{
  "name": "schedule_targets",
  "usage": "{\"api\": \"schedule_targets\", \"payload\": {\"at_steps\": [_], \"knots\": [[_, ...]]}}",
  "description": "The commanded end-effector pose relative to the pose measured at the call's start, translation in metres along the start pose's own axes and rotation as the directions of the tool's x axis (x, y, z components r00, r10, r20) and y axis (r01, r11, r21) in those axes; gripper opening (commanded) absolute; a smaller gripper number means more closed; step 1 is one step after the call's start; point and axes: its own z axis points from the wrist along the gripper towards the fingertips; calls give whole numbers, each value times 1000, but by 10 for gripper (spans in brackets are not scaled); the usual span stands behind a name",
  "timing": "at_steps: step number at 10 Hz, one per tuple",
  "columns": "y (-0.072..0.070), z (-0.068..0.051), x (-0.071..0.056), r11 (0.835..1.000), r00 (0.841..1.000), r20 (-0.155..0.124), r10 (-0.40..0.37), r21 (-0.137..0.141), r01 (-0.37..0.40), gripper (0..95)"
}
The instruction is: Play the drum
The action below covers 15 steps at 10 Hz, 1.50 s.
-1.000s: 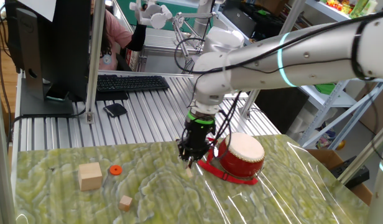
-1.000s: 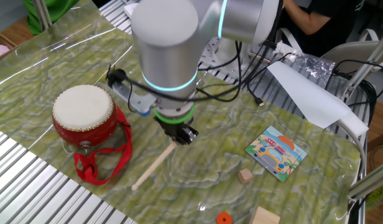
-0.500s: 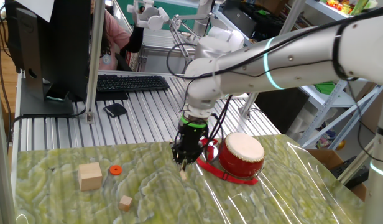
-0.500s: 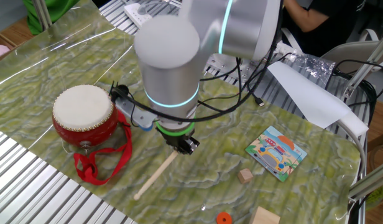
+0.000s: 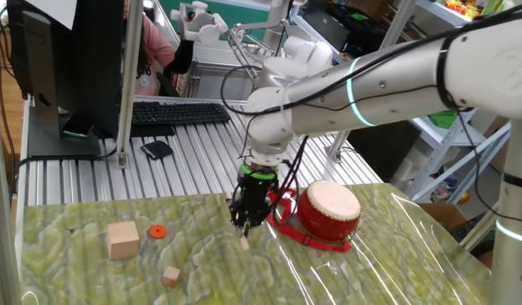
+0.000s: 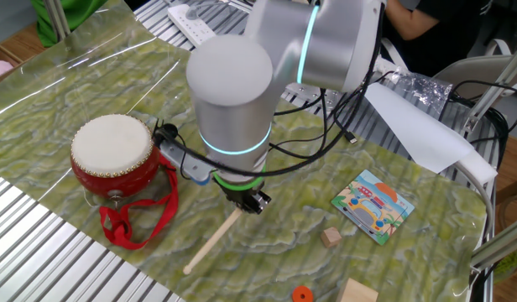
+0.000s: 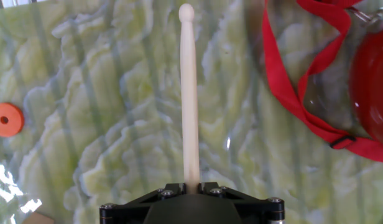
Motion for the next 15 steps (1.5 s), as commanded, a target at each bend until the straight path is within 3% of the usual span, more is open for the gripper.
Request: {"api": "schedule_targets", "payload": {"at_steps": [1,9,15], "knots": [[2,4,-1,1000,1000,1,4,-1,-4,0],[8,23,2,1000,1000,8,21,-2,-21,0],[10,30,2,1000,995,99,24,-3,-24,0]]}}
